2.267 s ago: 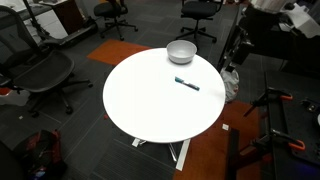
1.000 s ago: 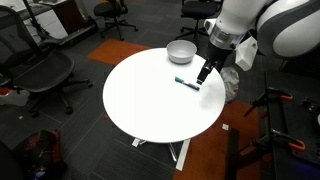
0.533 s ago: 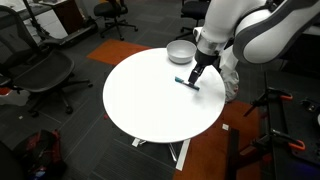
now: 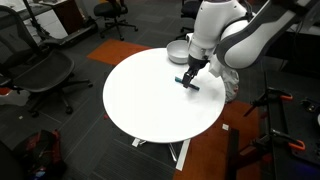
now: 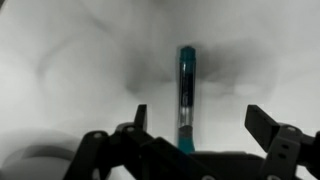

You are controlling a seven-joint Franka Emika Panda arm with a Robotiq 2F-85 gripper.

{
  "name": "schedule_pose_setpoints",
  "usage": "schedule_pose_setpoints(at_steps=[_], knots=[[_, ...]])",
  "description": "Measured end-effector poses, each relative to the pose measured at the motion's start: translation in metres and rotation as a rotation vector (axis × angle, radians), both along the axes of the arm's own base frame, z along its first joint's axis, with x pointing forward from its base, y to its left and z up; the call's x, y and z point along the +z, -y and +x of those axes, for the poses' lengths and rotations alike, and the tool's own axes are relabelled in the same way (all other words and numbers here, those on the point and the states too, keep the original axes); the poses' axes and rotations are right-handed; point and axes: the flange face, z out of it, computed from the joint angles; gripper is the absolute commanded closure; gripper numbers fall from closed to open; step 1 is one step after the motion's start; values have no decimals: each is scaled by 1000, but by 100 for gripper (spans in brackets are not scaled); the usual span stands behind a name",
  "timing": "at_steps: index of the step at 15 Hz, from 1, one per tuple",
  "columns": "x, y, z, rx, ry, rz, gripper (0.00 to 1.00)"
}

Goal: Place the marker inside the bowl

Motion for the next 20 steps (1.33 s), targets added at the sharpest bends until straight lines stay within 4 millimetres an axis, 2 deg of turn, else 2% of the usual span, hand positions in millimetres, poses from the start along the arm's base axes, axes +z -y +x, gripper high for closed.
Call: schedule_pose_setpoints(at_steps=[4,5,6,12,15,16,18,20], knots=[[-10,8,11,-12,-7,-8,0],[-12,9,13,-15,-10,-10,8],[-14,10,15,-18,-13,-10,28],[-28,12,23,-23,-27,-12,73],[-27,12,27,-27,-21,-12,97],[-27,13,28,-29,-19,-11,100],[-26,14,28,-34,-18,-10,95],[-26,15,28,-40,-17,-7,95]])
